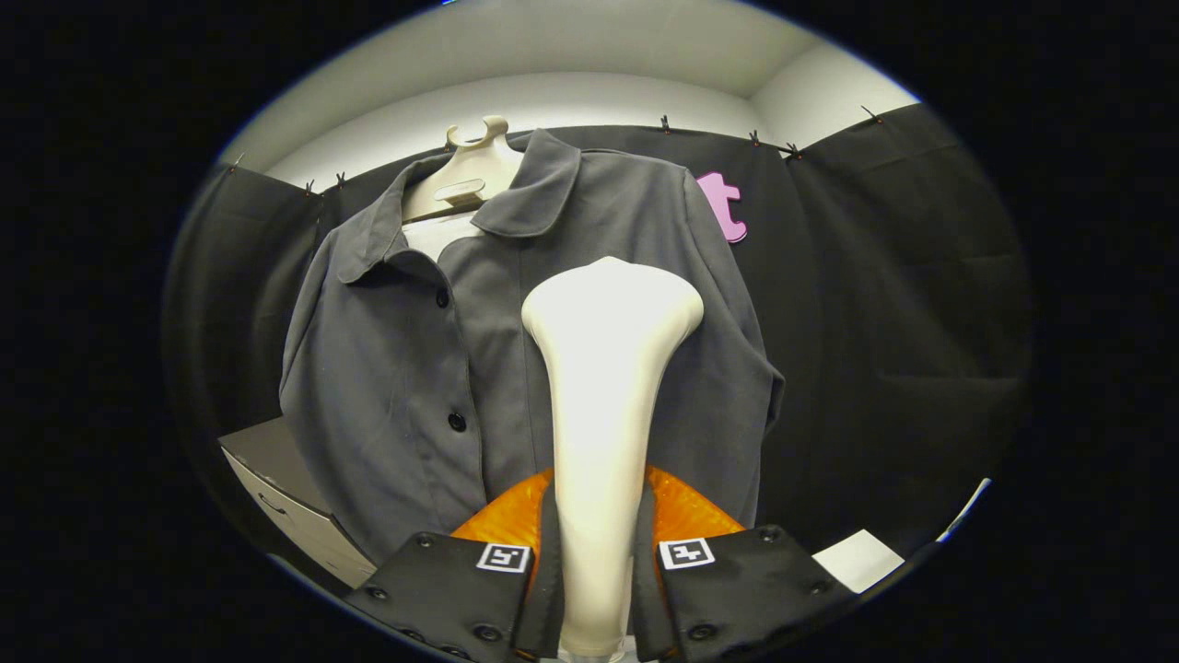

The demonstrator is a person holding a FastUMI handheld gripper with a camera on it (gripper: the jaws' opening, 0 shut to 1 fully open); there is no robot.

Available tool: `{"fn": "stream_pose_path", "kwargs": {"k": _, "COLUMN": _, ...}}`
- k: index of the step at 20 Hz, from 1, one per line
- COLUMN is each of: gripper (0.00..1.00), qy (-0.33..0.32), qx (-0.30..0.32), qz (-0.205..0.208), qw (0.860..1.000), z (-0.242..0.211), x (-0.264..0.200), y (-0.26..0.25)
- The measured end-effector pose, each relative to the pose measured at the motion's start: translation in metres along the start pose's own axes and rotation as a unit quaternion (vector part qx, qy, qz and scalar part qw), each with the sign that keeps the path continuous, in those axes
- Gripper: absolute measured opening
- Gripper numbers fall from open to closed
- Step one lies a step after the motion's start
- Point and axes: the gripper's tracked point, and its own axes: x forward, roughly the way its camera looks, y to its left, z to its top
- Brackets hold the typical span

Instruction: Iron the clothes twice with a garment steamer, once on the left side and once on the right side.

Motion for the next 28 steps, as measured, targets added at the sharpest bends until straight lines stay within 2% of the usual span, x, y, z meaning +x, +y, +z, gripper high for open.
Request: {"fn": "stream_pose_path", "kwargs": {"k": 28, "gripper": 0.37, "qy": 0.097, "qx": 0.016, "qz": -0.013, "qw": 0.995, "z": -0.184, "x": -0.031, "y": -0.02}}
